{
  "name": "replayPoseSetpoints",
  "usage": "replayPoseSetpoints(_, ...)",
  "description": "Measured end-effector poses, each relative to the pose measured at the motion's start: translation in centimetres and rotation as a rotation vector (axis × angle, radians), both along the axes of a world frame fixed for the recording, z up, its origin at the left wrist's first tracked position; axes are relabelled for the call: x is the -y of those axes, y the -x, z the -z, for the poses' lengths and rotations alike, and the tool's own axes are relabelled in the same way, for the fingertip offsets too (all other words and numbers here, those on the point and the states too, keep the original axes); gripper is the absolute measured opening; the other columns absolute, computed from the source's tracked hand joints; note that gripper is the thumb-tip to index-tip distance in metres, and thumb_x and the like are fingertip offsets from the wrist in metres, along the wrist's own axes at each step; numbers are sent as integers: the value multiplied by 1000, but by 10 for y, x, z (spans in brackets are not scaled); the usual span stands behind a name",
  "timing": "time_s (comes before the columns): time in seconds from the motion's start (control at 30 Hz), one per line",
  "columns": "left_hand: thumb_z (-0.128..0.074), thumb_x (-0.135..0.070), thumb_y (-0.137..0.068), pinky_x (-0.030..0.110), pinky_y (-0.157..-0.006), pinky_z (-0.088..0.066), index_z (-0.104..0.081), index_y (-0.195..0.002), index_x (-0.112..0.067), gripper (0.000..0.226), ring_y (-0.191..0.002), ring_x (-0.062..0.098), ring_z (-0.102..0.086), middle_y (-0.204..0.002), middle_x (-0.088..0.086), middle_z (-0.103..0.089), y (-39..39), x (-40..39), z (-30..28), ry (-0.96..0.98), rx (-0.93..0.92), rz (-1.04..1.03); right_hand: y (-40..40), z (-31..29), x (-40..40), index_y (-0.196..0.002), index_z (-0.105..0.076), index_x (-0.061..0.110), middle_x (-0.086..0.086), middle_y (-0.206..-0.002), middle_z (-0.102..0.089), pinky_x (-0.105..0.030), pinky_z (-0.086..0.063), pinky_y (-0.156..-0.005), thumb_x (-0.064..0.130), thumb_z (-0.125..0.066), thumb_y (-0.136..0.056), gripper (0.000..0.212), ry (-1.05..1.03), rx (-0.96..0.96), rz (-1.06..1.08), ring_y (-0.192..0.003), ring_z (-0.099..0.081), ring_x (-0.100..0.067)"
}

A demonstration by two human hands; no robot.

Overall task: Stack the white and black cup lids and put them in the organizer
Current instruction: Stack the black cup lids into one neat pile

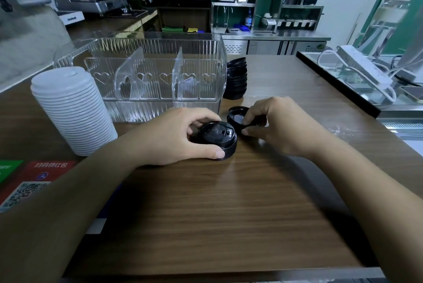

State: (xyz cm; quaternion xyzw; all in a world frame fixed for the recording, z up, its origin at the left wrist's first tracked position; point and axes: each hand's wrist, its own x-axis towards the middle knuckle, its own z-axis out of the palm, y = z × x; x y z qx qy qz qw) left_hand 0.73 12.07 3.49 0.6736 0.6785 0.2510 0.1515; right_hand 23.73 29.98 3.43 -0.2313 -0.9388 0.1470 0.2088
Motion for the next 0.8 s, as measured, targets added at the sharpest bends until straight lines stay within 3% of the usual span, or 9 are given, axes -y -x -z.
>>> replayPoseSetpoints(0.13, -89, -71, -84, 11, -97, -48, -68, -144, -52, 66, -123, -17, -64, -132, -36, -72, -1, 1, -1, 0, 6, -1, 0, -1, 0, -91, -80, 26, 8, -84, -77, -23, -50, -67, 28, -94, -86, 15, 13, 4, 22, -69, -72, -11)
replayPoseSetpoints(0.23, -89, -71, -84, 13, -98, -49, -67, -145, -51, 67, -121, -17, -65, -132, -35, -73, -2, 1, -1, -2, 4, -5, 0, 0, 1, -86, -76, 26, 5, -76, -76, -28, -56, -62, 27, -96, -85, 19, 94, -10, 23, -54, -72, -9)
replayPoseSetpoints(0.37, -88, -76, -83, 22, -105, -55, -66, -146, -53, 71, -122, -15, -66, -134, -34, -72, -1, 1, -1, 8, 2, -8, -2, -3, 1, -83, -81, 24, 13, -77, -76, -25, -54, -61, 30, -90, -92, 14, 166, -55, 7, -61, -74, -14)
replayPoseSetpoints(0.47, -89, -77, -81, 26, -109, -56, -66, -147, -53, 74, -126, -13, -66, -136, -35, -72, 2, 1, 1, 17, 19, -10, -4, -7, 1, -87, -85, 20, 16, -80, -77, -13, -48, -66, 26, -88, -94, 10, 123, -103, 10, -70, -70, 2)
replayPoseSetpoints(0.57, -83, -89, -77, 31, -110, -58, -65, -150, -53, 84, -128, -11, -65, -137, -34, -70, 1, 2, 0, -9, 9, -41, -8, -16, 2, -84, -84, 21, 13, -78, -75, -10, -41, -64, 27, -85, -97, 14, 111, -163, 15, -68, -64, -1)
replayPoseSetpoints(0.63, -78, -88, -82, 32, -105, -60, -71, -146, -45, 78, -123, -9, -67, -129, -32, -74, -2, 2, -2, -114, 10, -78, -12, -24, 1, -83, -81, 21, 8, -74, -74, -16, -42, -62, 29, -81, -101, 20, 203, -224, -11, -61, -58, -2)
replayPoseSetpoints(0.7, -80, -78, -89, 34, -100, -61, -75, -145, -38, 69, -120, -4, -72, -124, -28, -77, -3, 2, -4, -283, 38, -111, -13, -29, 1, -84, -79, 16, 3, -74, -73, -25, -46, -66, 26, -75, -105, 23, 371, -329, -53, -65, -58, -13)
replayPoseSetpoints(0.8, -93, -53, -91, 34, -103, -62, -64, -159, -34, 76, -127, 3, -73, -137, -21, -75, -3, 3, -6, -412, 99, -126, -9, -27, 4, -86, -72, 2, -3, -74, -64, -26, -42, -69, 17, -67, -110, 28, 628, -447, -96, -70, -54, -13)
